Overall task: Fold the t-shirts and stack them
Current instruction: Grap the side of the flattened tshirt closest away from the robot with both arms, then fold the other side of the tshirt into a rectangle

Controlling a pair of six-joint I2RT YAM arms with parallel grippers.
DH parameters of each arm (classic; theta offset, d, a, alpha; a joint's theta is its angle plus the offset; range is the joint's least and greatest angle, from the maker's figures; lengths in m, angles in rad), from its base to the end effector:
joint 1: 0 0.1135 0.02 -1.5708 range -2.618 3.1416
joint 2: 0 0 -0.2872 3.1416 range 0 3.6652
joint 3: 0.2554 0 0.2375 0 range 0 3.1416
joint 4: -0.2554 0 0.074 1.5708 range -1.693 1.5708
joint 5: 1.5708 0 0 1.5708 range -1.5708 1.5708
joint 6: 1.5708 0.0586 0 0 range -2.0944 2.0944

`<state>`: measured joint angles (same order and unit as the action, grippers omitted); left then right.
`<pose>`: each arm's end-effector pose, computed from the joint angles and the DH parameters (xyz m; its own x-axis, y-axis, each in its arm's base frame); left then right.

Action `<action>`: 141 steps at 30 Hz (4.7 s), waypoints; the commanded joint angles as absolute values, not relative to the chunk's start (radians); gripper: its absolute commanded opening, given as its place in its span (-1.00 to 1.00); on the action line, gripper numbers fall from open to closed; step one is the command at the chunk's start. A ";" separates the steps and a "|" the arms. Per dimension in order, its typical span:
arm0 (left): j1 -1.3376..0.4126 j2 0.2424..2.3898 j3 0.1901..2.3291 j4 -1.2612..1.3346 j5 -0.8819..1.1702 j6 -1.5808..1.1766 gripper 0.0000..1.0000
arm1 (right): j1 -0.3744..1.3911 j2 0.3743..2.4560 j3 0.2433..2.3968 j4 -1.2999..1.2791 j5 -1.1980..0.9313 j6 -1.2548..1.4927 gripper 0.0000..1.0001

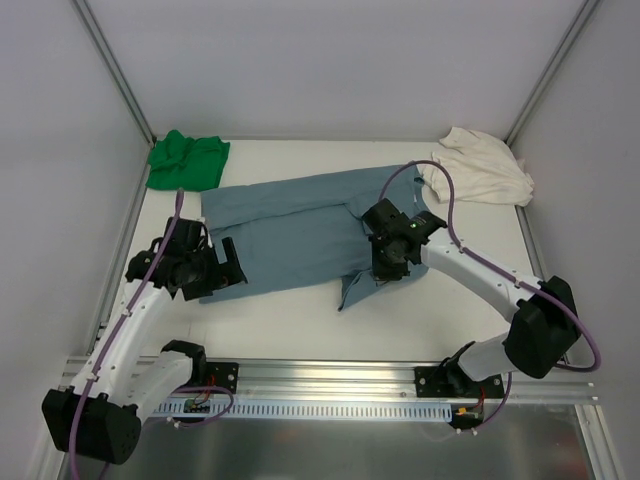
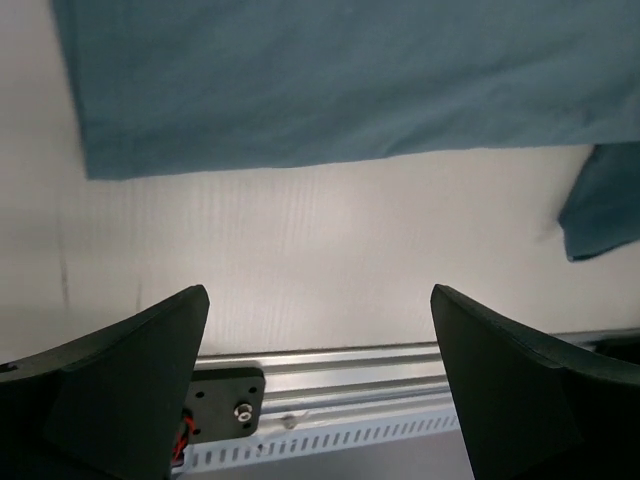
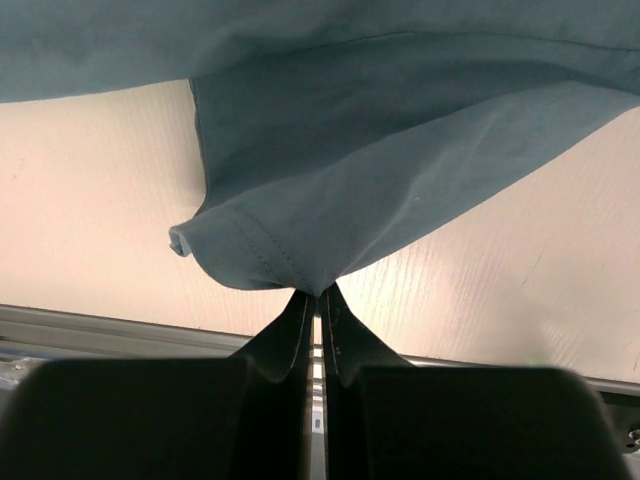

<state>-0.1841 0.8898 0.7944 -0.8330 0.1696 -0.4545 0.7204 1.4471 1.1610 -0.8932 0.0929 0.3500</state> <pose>0.1482 -0.0377 0.2690 -0.8301 -0.2856 -0.4790 -0.0941 0.9183 -0.3844 0.2083 0.1756 0.2689 -0.8687 -0.3082 -0.3878 -0.3538 0.9340 0.0503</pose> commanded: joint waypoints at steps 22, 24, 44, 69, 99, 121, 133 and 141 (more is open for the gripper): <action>-0.066 1.548 0.982 -1.028 0.064 -0.337 0.89 | 0.635 1.186 0.993 -0.709 -0.101 0.298 -0.99; -0.061 1.583 0.976 -0.996 0.112 -0.330 0.89 | 0.630 1.180 0.980 -0.703 -0.115 0.298 -0.99; 0.023 1.681 1.002 -0.970 -0.025 -0.339 0.89 | 0.606 1.157 0.963 -0.707 -0.135 0.293 -0.99; 0.040 1.763 0.971 -0.867 0.066 -0.296 -0.55 | 0.578 1.172 0.943 -0.701 -0.147 0.291 -0.99; 0.040 1.517 1.167 -0.928 0.078 -0.334 -1.00 | 0.258 1.428 1.276 -0.795 -0.201 0.143 -0.99; 0.097 1.870 1.499 -0.942 0.095 -0.285 -1.00 | 0.112 2.149 2.122 -0.971 -0.321 0.161 -0.99; 0.109 2.040 1.684 -0.992 0.101 -0.282 -1.00 | 0.029 2.370 2.233 -0.912 -0.363 0.190 0.99; 0.110 2.082 1.790 -1.029 0.091 -0.290 -1.00 | 0.026 2.183 1.987 -0.827 -0.388 0.170 0.99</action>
